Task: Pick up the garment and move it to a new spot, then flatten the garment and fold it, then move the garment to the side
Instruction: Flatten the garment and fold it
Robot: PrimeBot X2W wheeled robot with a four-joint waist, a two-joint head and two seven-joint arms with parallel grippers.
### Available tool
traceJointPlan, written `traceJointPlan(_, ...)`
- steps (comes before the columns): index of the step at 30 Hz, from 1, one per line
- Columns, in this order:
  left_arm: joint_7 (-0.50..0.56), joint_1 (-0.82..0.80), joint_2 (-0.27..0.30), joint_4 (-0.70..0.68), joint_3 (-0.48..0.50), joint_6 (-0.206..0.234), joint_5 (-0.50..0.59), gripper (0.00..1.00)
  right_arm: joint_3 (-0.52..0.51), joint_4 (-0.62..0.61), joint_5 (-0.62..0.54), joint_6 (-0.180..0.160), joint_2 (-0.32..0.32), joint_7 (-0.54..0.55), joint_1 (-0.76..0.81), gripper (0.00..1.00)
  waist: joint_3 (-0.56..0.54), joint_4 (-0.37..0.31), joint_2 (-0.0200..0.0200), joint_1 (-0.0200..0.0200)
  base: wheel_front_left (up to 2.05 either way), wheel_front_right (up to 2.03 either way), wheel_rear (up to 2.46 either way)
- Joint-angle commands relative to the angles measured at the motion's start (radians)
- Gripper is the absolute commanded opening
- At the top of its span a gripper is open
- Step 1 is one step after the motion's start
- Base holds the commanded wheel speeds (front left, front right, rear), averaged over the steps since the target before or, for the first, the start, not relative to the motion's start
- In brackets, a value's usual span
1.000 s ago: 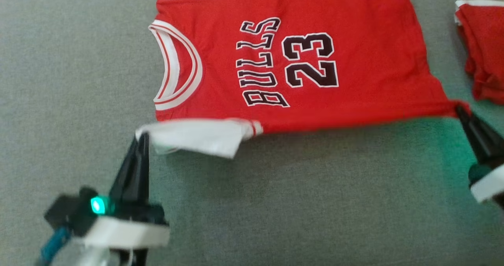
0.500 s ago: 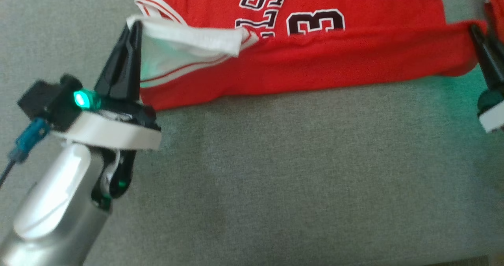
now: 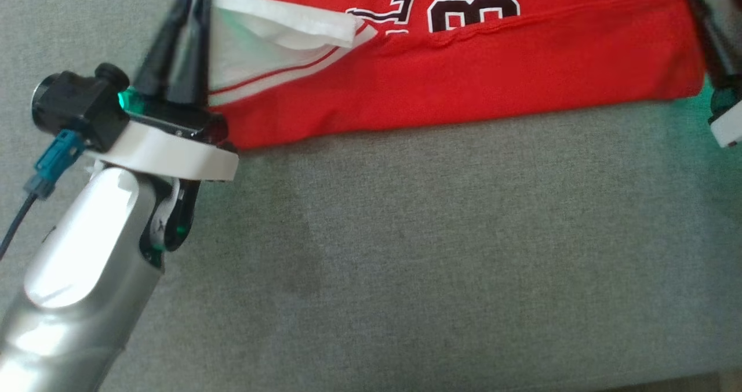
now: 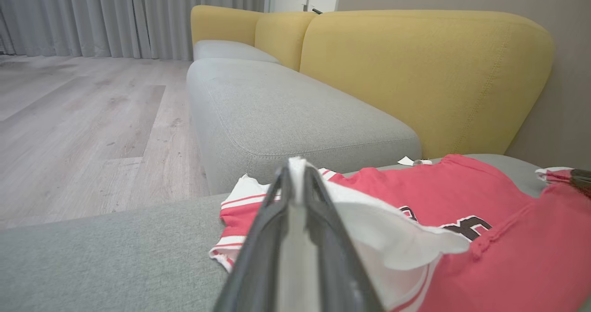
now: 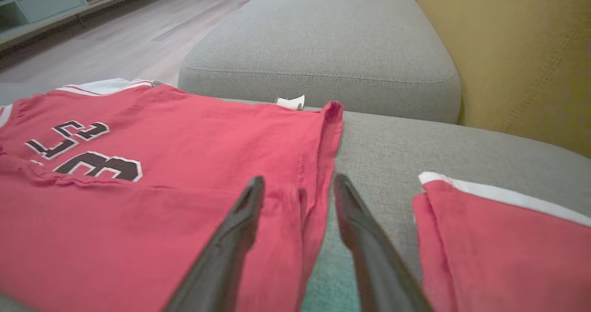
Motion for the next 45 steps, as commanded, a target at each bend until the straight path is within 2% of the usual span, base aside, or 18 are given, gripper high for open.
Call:
traceJointPlan(1,-0.015,-0.034,0.028,-0.016,0.036,0.010,0.013,1.00,0.005,0.012,-0.018,-0.001,-0.022,-0.016,0.005,1.00,-0.003,-0.004,0.0000,-0.0002,0.00,0.00,0.00)
traceJointPlan(4,-0.036,-0.025,0.041,-0.007,0.027,0.030,0.052,1.00,-0.002,0.033,-0.050,-0.001,-0.011,-0.020,-0.012,1.00,-0.015,-0.013,0.0000,-0.0002,0.00,0.00,0.00)
traceJointPlan(9,-0.078,0.034,0.055,-0.017,0.007,0.105,0.136,1.00,-0.088,0.010,-0.120,-0.001,0.021,-0.020,0.013,1.00,-0.047,-0.029,0.0000,-0.0002,0.00,0.00,0.00)
traceJointPlan(14,-0.105,0.135,0.014,-0.012,-0.002,0.181,0.153,1.00,-0.175,-0.030,-0.183,-0.001,0.064,-0.020,0.094,1.00,-0.086,-0.036,0.0000,-0.0002,0.00,0.00,0.00)
traceJointPlan(17,-0.110,0.205,-0.020,0.039,-0.012,0.216,0.139,1.00,-0.227,-0.057,-0.221,-0.001,0.098,-0.020,0.164,1.00,-0.104,-0.040,0.0000,-0.0002,0.00,0.00,0.00)
traceJointPlan(24,-0.082,0.241,-0.065,0.192,-0.028,0.231,0.104,1.00,-0.270,-0.066,-0.254,-0.001,0.147,-0.021,0.235,1.00,-0.110,-0.045,0.0000,-0.0002,0.00,0.00,0.00)
traceJointPlan(32,-0.012,0.232,-0.078,0.319,-0.025,0.267,0.083,1.00,-0.267,-0.050,-0.255,-0.001,0.171,-0.021,0.257,1.00,-0.114,-0.051,0.0000,-0.0002,0.00,0.00,0.00)
traceJointPlan(37,0.048,0.241,-0.085,0.330,-0.055,0.251,0.072,1.00,-0.257,-0.026,-0.241,-0.001,0.175,-0.021,0.263,1.00,-0.121,-0.047,0.0000,-0.0002,0.00,0.00,0.00)
traceJointPlan(38,0.051,0.243,-0.088,0.321,-0.058,0.246,0.069,0.90,-0.254,-0.020,-0.234,-0.001,0.177,-0.021,0.266,1.00,-0.122,-0.045,0.0000,-0.0002,0.00,0.00,0.00)
traceJointPlan(39,0.051,0.245,-0.090,0.312,-0.061,0.243,0.067,0.66,-0.251,-0.013,-0.226,-0.001,0.179,-0.021,0.268,1.00,-0.123,-0.043,0.0000,-0.0002,0.00,0.00,0.00)
traceJointPlan(40,0.049,0.247,-0.090,0.302,-0.064,0.239,0.067,0.47,-0.247,-0.004,-0.218,-0.001,0.180,-0.021,0.270,1.00,-0.124,-0.041,0.0000,-0.0002,0.00,0.00,0.00)
traceJointPlan(42,0.032,0.246,-0.090,0.278,-0.064,0.236,0.069,0.25,-0.234,0.020,-0.197,-0.001,0.184,-0.021,0.272,1.00,-0.125,-0.034,0.0000,-0.0002,0.00,0.00,0.00)
traceJointPlan(43,0.027,0.246,-0.089,0.268,-0.065,0.237,0.071,0.00,-0.229,0.033,-0.183,-0.001,0.188,-0.021,0.272,1.00,-0.125,-0.031,0.0000,-0.0002,0.00,0.00,0.00)
traceJointPlan(45,0.016,0.243,-0.085,0.250,-0.064,0.238,0.075,0.00,-0.210,0.059,-0.159,-0.001,0.194,-0.021,0.268,1.00,-0.125,-0.025,0.0000,-0.0002,0.00,0.00,0.00)
